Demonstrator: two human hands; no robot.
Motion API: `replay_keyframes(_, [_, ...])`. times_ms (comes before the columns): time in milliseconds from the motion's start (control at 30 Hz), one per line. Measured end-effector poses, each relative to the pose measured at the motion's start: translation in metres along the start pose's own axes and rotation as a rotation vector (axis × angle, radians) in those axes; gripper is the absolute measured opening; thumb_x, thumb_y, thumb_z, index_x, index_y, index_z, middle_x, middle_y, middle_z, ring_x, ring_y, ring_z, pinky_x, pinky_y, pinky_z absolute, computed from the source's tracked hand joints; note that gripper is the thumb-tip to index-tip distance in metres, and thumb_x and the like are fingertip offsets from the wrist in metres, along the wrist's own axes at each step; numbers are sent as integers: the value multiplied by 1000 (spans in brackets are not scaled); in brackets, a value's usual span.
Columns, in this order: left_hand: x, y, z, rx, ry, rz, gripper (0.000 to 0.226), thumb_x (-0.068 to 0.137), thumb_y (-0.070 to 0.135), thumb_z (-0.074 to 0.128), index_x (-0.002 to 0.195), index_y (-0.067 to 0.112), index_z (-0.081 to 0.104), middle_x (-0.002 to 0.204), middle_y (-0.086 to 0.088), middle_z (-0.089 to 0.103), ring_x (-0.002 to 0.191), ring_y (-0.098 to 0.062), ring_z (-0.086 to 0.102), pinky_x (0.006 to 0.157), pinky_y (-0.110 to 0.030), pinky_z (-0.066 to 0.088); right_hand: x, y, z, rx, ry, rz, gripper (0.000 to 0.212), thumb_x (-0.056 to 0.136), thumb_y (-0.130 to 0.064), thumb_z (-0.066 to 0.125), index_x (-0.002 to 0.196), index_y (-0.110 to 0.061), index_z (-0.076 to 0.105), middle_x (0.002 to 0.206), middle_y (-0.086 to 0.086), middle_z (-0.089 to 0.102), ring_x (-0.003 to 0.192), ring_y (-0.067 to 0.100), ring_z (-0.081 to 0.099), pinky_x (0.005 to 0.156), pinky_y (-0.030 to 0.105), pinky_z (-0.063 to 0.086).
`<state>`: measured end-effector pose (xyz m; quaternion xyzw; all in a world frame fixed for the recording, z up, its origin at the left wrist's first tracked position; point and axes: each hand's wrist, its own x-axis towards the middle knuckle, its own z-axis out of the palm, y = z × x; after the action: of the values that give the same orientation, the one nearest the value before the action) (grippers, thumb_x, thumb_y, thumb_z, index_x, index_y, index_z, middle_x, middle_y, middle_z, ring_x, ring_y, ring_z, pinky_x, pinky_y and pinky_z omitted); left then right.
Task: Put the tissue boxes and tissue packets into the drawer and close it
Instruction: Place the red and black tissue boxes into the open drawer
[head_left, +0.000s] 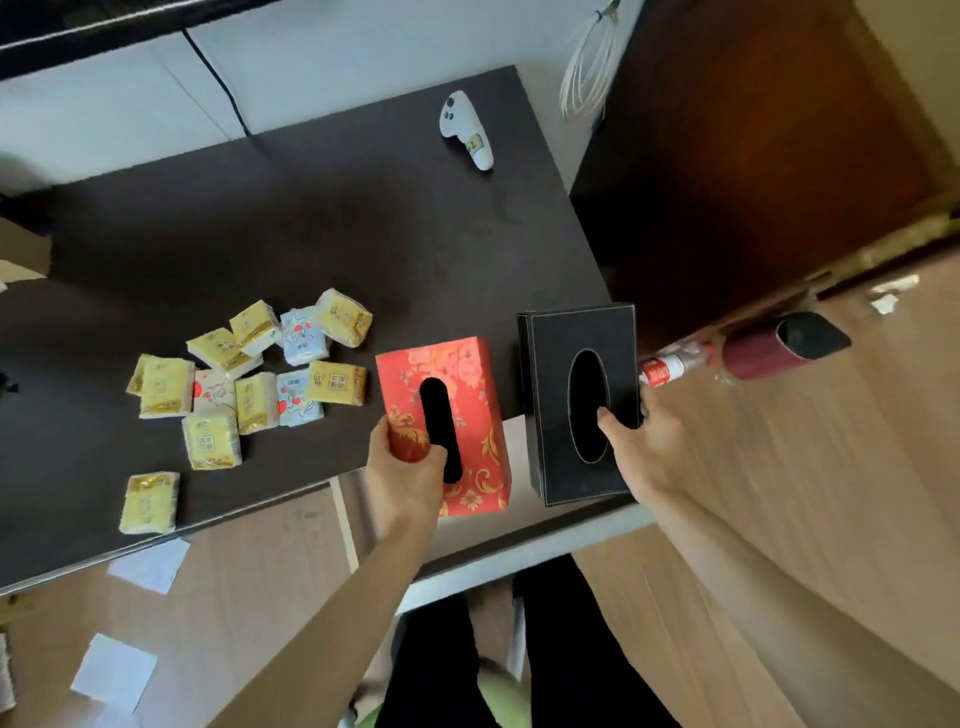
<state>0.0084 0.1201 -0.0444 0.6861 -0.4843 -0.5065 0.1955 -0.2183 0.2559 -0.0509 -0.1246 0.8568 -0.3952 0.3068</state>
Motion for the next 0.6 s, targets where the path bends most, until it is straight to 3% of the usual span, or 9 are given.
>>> replay_keyframes(133, [-14,-27,8,-51,2,1,72,79,6,75,142,21,45,117,13,58,105,-6,56,78,-10,42,-20,23,16,25,83,-51,38,88,-28,77,125,-25,66,110,-9,77,106,10,71,99,41,57])
replay_keyframes(267, [-24,-47,14,-75,43,2,61,80,5,74,131,29,51,106,24,56,93,17,56,72,0,42,-22,43,26,52,99,-87,42,87,-21,78,127,-17,66,112,-8,77,108,11,72,99,39,57])
replay_keyframes(333, [-29,-56,17,-85,69,0,53,78,4,75,119,31,54,103,23,59,93,16,57,81,-10,48,-21,53,28,40,91,-78,45,86,-21,79,128,-13,66,113,-7,77,108,13,72,100,41,56])
replay_keyframes(400, [-36,-64,22,-89,85,-8,56,78,6,77,124,28,55,108,19,61,98,3,60,88,-21,49,-21,60,27,13,60,-81,49,84,-30,77,131,-21,66,110,-17,76,105,5,71,97,33,57])
replay_keyframes(500, [-46,-79,29,-51,97,-2,65,78,8,78,133,29,51,114,17,58,105,-5,56,89,-20,44,-23,64,23,-50,1,-111,51,84,-36,72,134,-32,61,104,-26,74,99,-3,70,90,20,53])
replay_keyframes(600, [-58,-95,33,-38,128,-37,68,77,6,78,134,28,49,113,15,57,105,-7,57,90,-22,45,-25,65,22,-78,-33,-169,41,85,-34,70,124,-43,60,97,-27,73,90,-4,69,79,13,50])
